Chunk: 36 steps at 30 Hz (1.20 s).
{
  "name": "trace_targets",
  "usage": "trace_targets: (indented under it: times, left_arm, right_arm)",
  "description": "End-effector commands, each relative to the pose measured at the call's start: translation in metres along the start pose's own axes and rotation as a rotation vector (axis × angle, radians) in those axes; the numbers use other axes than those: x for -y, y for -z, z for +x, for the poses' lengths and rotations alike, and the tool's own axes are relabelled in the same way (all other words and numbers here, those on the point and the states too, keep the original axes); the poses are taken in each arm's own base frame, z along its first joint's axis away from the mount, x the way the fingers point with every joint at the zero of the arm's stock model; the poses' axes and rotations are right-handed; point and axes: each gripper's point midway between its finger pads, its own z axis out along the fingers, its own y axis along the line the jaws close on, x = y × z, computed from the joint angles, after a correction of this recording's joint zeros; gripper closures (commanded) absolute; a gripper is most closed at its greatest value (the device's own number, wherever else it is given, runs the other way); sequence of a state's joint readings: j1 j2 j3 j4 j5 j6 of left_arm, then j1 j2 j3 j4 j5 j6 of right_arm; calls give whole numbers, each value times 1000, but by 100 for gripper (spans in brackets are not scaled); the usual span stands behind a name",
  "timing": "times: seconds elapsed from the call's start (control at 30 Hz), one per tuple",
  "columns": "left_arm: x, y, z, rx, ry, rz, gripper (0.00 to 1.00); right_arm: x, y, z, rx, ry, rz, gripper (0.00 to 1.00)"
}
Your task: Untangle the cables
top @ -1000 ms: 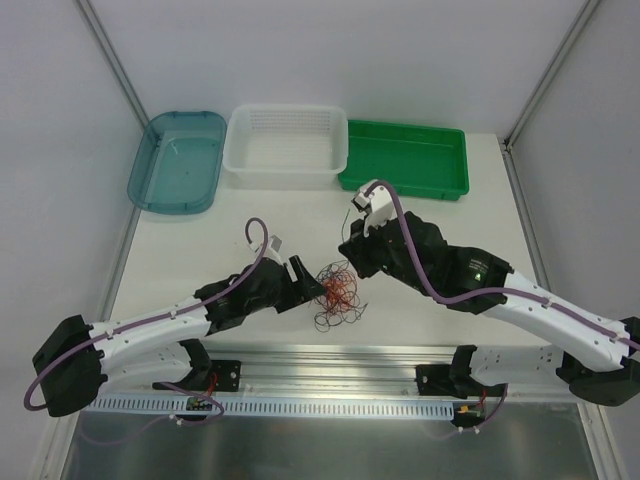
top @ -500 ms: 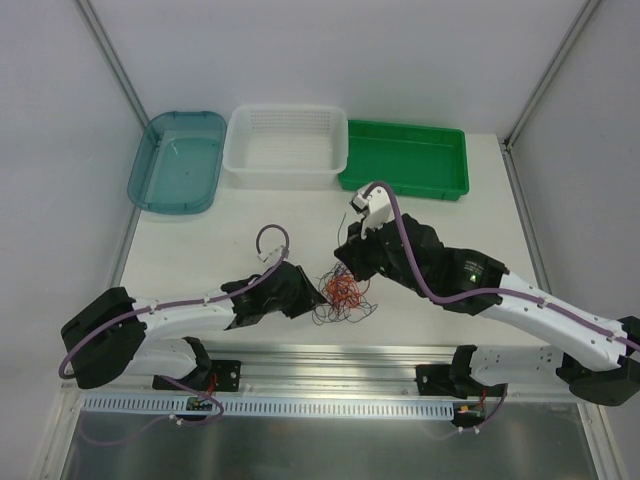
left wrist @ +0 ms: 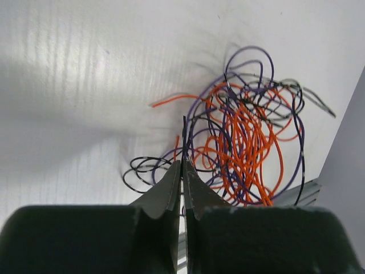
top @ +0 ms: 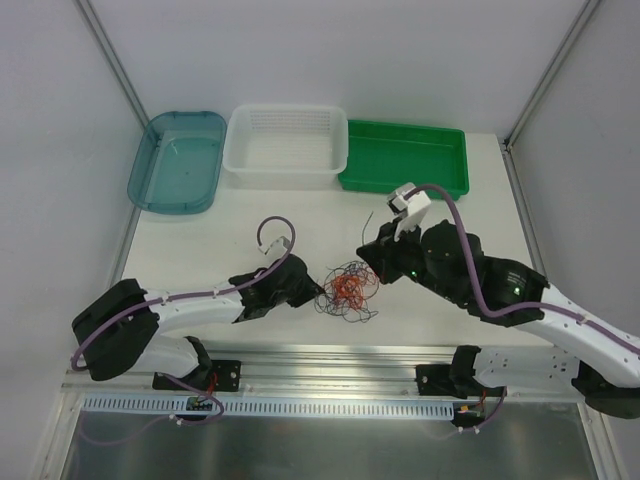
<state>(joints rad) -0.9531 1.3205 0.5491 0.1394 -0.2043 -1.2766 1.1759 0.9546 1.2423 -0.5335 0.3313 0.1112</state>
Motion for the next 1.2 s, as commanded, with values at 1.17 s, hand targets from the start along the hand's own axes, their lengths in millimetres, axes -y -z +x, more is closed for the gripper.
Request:
trace_targets:
  times: [1.17]
  left_arm:
    - [-248, 160, -239, 570, 503, -678, 100]
  right_arm:
    - [108, 168, -101, 331, 62, 369, 99]
